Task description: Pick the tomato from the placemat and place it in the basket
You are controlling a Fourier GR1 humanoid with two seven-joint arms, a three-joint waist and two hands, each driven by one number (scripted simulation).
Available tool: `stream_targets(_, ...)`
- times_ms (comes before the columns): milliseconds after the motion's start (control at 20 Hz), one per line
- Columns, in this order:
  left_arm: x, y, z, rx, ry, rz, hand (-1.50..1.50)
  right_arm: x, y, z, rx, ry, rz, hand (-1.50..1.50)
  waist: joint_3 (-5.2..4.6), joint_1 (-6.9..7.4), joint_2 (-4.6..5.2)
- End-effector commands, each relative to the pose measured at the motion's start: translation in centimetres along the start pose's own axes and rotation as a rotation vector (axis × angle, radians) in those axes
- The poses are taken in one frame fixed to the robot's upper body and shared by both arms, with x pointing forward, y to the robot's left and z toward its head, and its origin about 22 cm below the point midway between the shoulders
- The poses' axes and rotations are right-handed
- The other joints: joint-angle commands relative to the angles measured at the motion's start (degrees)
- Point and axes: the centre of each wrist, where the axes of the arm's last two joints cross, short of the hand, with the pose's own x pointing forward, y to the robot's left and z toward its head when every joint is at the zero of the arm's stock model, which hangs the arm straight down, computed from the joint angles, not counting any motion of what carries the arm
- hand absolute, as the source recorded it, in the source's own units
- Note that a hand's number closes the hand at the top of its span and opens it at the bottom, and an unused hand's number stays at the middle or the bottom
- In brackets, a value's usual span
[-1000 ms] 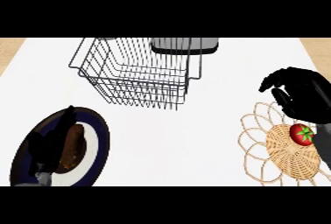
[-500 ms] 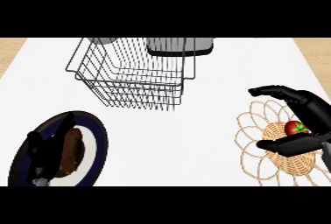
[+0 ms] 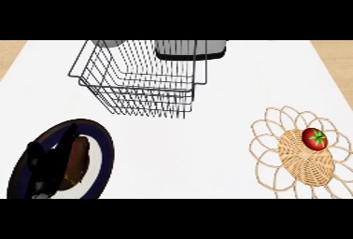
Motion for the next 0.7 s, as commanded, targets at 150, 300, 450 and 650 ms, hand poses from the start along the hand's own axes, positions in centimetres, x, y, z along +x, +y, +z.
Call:
stream_targets(150,-2.6,0.5,0.7,-0.018,0.155,0.006,0.00,3.7,-9.1,2.3,0.223,0.125,0.200,-1.50,-0.68,0.64,0.90)
stream_targets(300,-2.0,-0.1,0.7,-0.025,0.131,0.013,0.00,4.1,-10.6,3.0,0.366,0.197,0.233,-1.50,-0.62,1.18,0.97)
stream_targets(450,-2.2,-1.3,0.5,-0.035,0.147,0.005,0.00,3.5,-12.3,3.9,0.416,0.231,0.245,-1.50,-0.55,1.61,1.18)
stream_targets(650,-2.0,-1.0,0.6,-0.044,0.157,0.011,0.00,3.8,-11.9,3.8,0.459,0.246,0.293,-1.50,-0.54,1.57,1.01)
